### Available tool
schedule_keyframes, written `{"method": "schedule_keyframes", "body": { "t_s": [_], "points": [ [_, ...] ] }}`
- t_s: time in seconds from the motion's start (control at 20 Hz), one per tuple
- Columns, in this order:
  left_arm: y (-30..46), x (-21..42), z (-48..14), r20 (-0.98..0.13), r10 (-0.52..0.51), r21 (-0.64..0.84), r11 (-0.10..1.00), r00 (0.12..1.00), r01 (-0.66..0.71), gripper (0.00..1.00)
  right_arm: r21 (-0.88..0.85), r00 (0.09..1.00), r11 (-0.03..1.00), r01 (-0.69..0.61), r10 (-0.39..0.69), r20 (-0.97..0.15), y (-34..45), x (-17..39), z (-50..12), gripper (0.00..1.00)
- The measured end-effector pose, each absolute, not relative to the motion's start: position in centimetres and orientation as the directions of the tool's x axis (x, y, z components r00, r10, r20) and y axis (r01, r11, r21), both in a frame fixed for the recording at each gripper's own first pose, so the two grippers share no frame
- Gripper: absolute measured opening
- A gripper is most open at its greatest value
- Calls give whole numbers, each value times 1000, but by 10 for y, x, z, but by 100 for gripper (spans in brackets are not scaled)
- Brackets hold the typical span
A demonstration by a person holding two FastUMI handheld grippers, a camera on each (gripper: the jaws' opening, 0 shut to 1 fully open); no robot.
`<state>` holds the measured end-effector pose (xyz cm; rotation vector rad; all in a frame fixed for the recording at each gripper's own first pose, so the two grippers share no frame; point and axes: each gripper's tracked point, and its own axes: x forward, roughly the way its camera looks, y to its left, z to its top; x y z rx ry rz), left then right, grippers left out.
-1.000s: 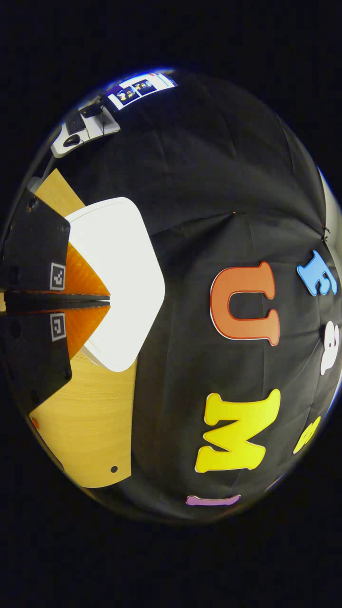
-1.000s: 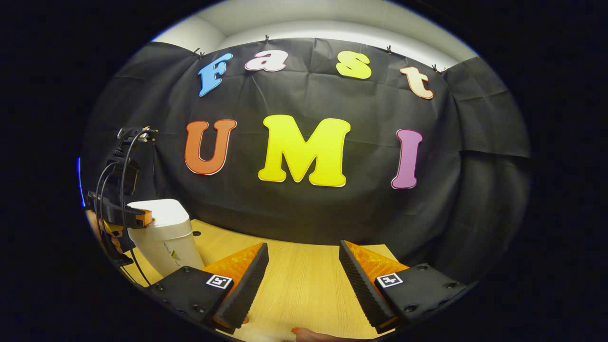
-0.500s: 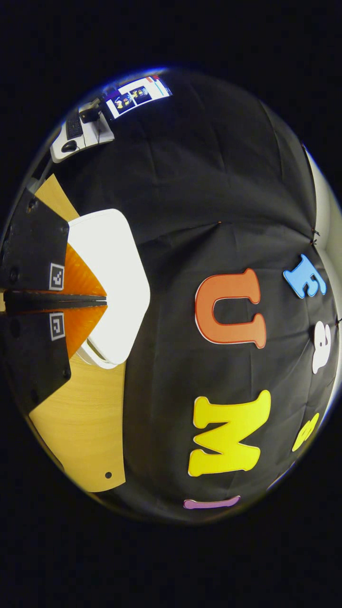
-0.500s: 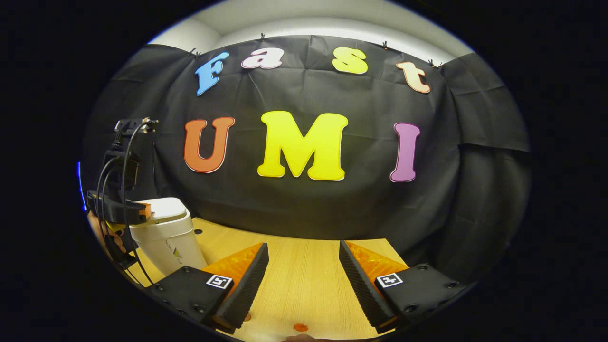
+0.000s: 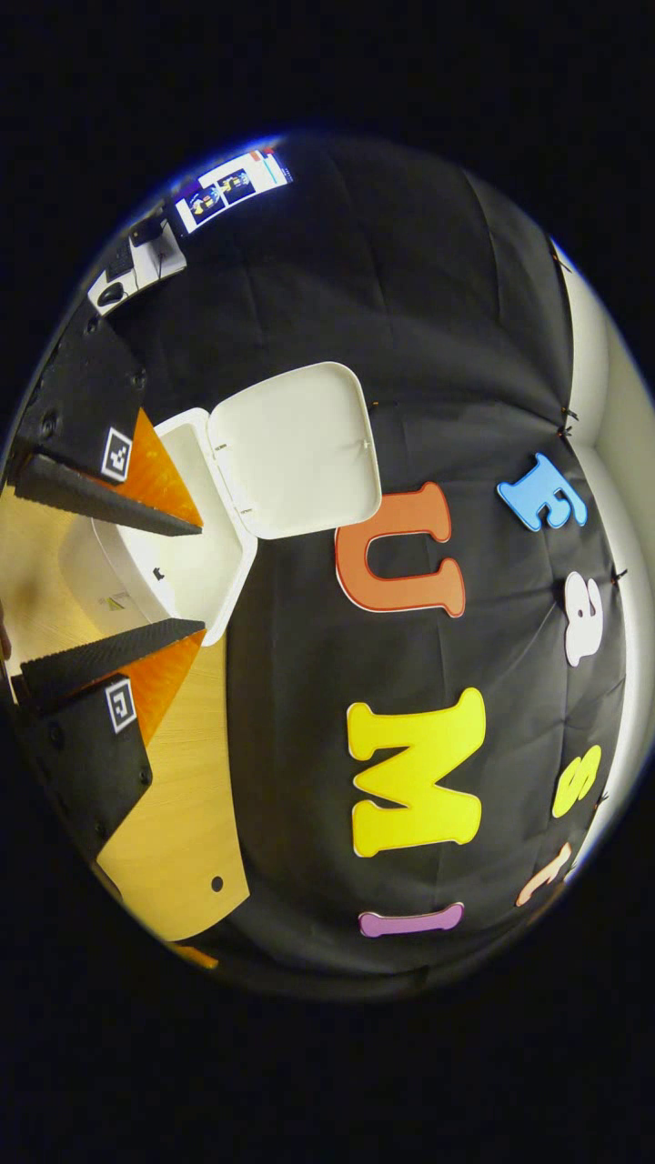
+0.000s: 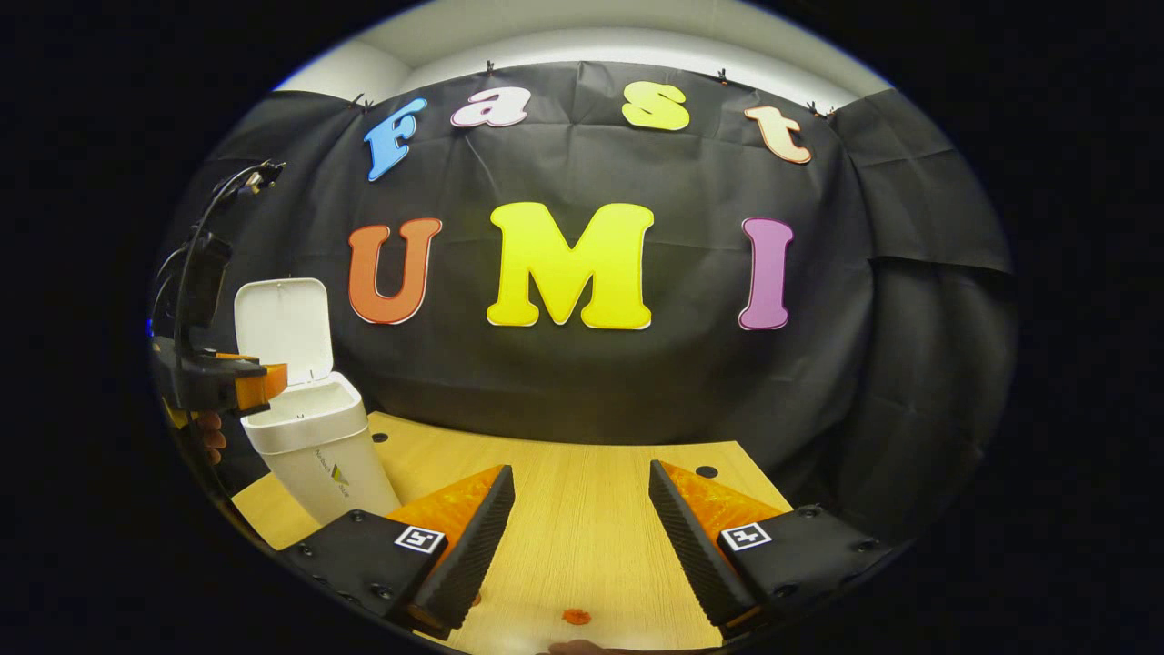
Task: Press the lid of the desktop garbage bin to open it, pick up the crumpled paper on the desktop and throw it into the bin, then pick up the pop can on the desktop and drop it into the bin, and finally close the garbage bin lid.
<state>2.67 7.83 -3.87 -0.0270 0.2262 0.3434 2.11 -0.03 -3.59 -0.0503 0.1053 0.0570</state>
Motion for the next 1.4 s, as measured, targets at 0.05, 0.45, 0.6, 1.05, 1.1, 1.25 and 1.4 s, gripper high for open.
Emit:
{"method": "schedule_keyframes", "body": {
  "t_s": [0.05,0.45,0.6,1.05,1.1,1.25,1.4],
  "points": [
    [74,21,-46,-235,323,14,944,917,-329,71,-52,992,997,-61,54,-116,-2,17,-41,94],
    [36,1,-99,-300,227,-59,965,927,-255,89,-94,973,992,-83,60,-223,-6,4,-93,94],
    [24,-4,-118,-321,185,-46,976,929,-211,90,-100,960,991,-92,61,-273,-6,4,-116,94],
    [15,-24,-173,-412,118,2,992,903,-128,93,-67,857,989,-130,78,-509,4,11,-211,94],
    [12,-25,-179,-424,107,5,993,899,-116,93,-68,839,989,-133,76,-539,3,10,-223,94],
    [7,-28,-194,-456,92,24,996,885,-91,93,-64,781,988,-139,70,-621,4,12,-260,94],
    [0,-31,-208,-492,75,33,997,868,-67,93,-71,717,987,-145,56,-694,3,13,-294,94]
  ]
}}
